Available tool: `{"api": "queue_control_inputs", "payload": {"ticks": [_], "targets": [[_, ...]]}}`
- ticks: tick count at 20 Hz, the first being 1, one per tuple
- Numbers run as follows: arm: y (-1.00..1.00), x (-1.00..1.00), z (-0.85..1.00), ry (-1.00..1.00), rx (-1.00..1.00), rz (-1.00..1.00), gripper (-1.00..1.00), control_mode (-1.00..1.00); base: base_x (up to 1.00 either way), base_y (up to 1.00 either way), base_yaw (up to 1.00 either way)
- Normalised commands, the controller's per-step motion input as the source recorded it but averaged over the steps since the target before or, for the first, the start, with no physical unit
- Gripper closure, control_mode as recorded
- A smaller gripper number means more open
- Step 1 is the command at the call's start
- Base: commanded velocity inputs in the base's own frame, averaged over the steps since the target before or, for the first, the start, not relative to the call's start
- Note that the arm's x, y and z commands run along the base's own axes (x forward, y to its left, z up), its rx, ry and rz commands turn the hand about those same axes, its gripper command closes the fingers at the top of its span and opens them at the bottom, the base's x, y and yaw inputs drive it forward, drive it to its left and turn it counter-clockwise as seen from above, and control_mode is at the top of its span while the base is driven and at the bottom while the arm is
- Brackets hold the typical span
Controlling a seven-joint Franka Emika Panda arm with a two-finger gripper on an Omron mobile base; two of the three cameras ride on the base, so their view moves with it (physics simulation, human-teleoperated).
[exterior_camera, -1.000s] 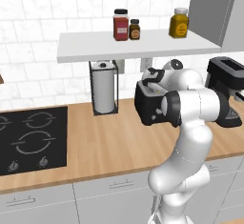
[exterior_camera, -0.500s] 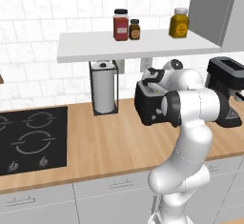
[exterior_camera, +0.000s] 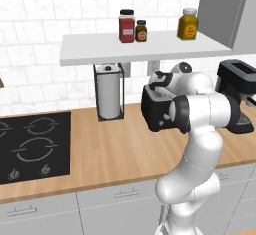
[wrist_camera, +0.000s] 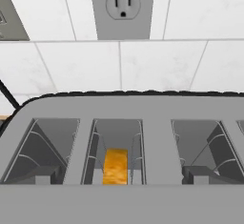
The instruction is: Start the toaster. Once the lever pops up, take the bread to the plate on the dining counter.
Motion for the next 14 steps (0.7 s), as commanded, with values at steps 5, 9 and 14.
{"api": "queue_control_inputs", "payload": {"ticks": [5,9,14], "targets": [[0.0,0.0,0.0,0.0,0.0,0.0,-1.0,-1.0,0.0,0.0,0.0],[0.0,0.0,0.0,0.0,0.0,0.0,-1.0,-1.0,0.0,0.0,0.0],[0.0,0.0,0.0,0.0,0.0,0.0,-1.0,-1.0,0.0,0.0,0.0]]}}
